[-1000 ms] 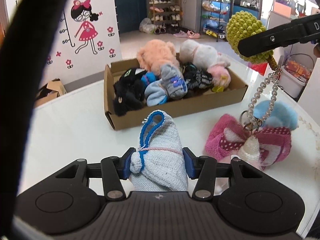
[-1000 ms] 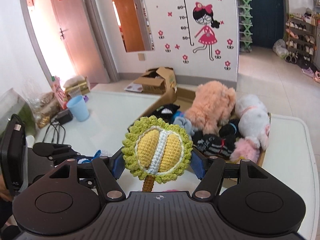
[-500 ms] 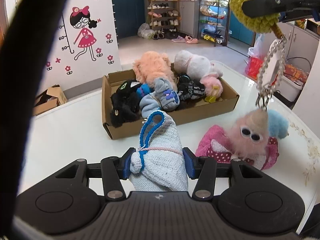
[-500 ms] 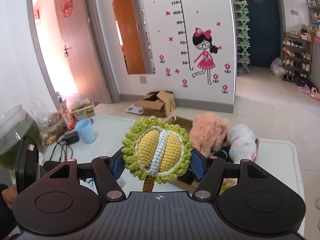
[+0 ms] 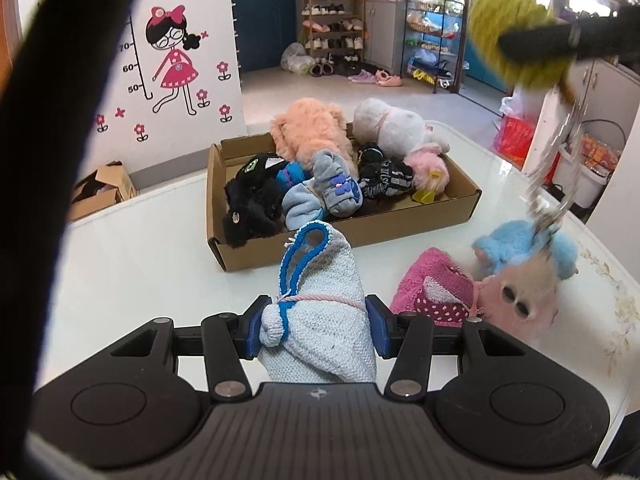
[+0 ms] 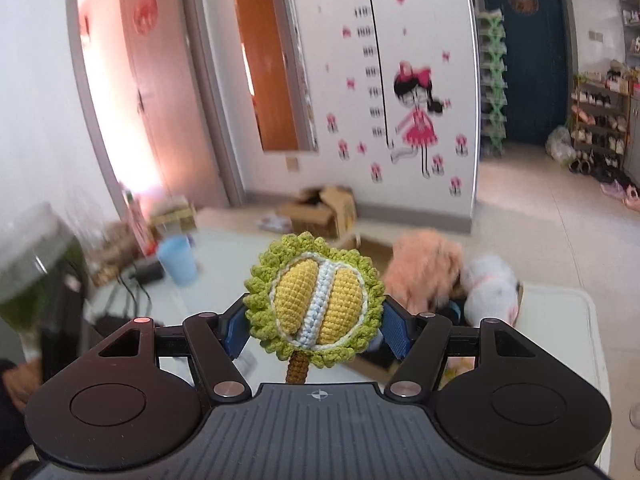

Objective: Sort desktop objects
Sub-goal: 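Hold the white knit sock with the left gripper while the right lifts the yellow-green plush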

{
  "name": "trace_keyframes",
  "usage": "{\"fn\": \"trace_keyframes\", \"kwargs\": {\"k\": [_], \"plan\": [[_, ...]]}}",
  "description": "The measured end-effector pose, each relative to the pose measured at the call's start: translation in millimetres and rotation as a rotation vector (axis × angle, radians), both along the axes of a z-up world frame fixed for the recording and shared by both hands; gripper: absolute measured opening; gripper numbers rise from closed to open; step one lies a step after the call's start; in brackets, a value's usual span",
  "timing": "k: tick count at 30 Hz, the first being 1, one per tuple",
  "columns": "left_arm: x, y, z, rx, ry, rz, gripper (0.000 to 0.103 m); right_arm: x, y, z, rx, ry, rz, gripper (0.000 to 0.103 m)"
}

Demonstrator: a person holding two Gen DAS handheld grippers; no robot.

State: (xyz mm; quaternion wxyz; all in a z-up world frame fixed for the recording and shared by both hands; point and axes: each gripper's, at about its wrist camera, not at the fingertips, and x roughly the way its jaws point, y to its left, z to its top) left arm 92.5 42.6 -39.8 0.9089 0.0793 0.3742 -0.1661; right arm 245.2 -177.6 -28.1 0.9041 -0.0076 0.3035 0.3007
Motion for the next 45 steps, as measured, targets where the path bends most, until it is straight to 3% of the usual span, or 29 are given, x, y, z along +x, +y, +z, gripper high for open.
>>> {"fn": "trace_keyframes", "kwargs": {"k": [5,12,21,25,35,45], "plan": [[-3.5,1.0,-7.1,0.02,0.002,-0.005,0.047,3.8,10.4,-36.9,-0.044,0.025,0.002,0.071],[-1.9,8.2,-18.4,0.012,0.028,0.004,0.047,-2.7,14.4,-73.8,-0.029,0.098,0.018,0.071],[-5.7,7.6,-25.4,0.012,0.037,-0.008,0.047,-6.2,28.2,-105.8,-0.17,0.062,-0.011,0.071],[-5.8,8.0,-24.3,0.013,0.035,-0.009,0.047,-8.7,21.3,-95.3,-0.14,0.03,-0.012,0.071],[-4.6,8.2,-23.3,-0.002,0.035,-0.007,0.047,-45.1,0.4,-11.2,0.091,-0.116,0.048,0.071],[-9.3,7.4,-29.2,0.016,0.049,-0.01,0.047,-18.2,9.2,-92.5,0.032,0.045,0.004,0.071]]}}
